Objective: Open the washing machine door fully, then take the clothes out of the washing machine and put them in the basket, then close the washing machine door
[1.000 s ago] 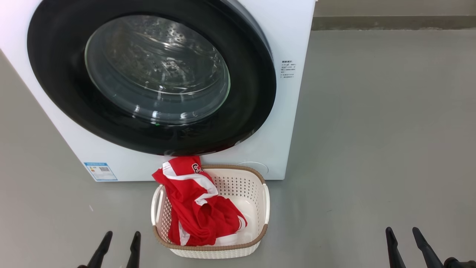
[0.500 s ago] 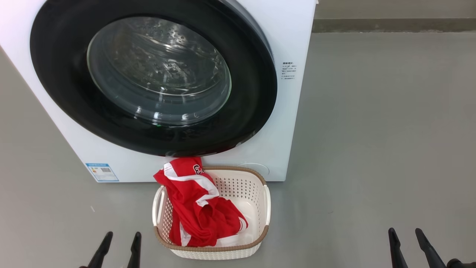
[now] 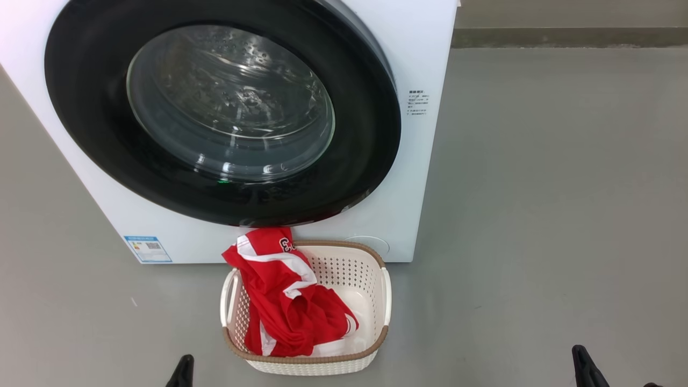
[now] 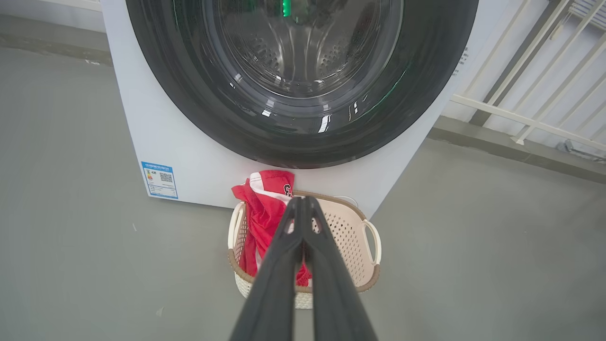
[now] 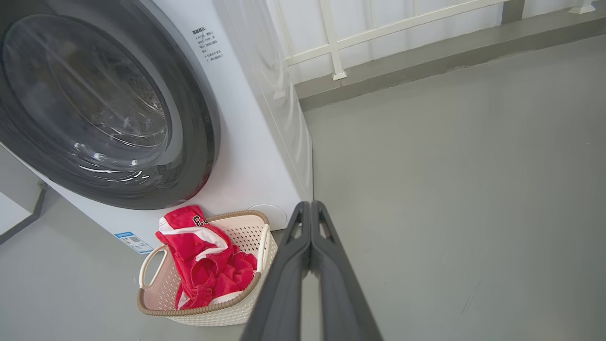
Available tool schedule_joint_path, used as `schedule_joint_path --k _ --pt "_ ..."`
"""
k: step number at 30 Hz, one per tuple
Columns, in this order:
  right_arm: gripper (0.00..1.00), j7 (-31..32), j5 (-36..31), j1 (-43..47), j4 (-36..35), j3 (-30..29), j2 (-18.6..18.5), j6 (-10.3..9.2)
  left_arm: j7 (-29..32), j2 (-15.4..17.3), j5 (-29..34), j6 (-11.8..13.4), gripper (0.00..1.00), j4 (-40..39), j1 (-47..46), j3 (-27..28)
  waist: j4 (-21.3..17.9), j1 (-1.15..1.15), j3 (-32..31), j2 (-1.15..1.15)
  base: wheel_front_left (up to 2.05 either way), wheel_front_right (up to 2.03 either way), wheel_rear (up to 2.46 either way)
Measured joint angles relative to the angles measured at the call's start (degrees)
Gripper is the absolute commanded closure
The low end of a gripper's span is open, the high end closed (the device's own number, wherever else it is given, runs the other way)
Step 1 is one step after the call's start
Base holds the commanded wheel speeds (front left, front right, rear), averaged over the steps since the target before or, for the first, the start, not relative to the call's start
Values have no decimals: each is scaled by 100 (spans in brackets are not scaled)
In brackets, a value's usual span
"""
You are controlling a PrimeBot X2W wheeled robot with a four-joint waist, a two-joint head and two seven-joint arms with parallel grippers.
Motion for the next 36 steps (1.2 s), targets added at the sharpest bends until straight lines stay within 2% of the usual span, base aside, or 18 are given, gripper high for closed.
schedule_joint_path --k 36 --pt "100 577 2080 -478 88 8 -41 0 600 -112 -2098 -1 100 -5 -237 210 -21 -1 26 0 0 0 0"
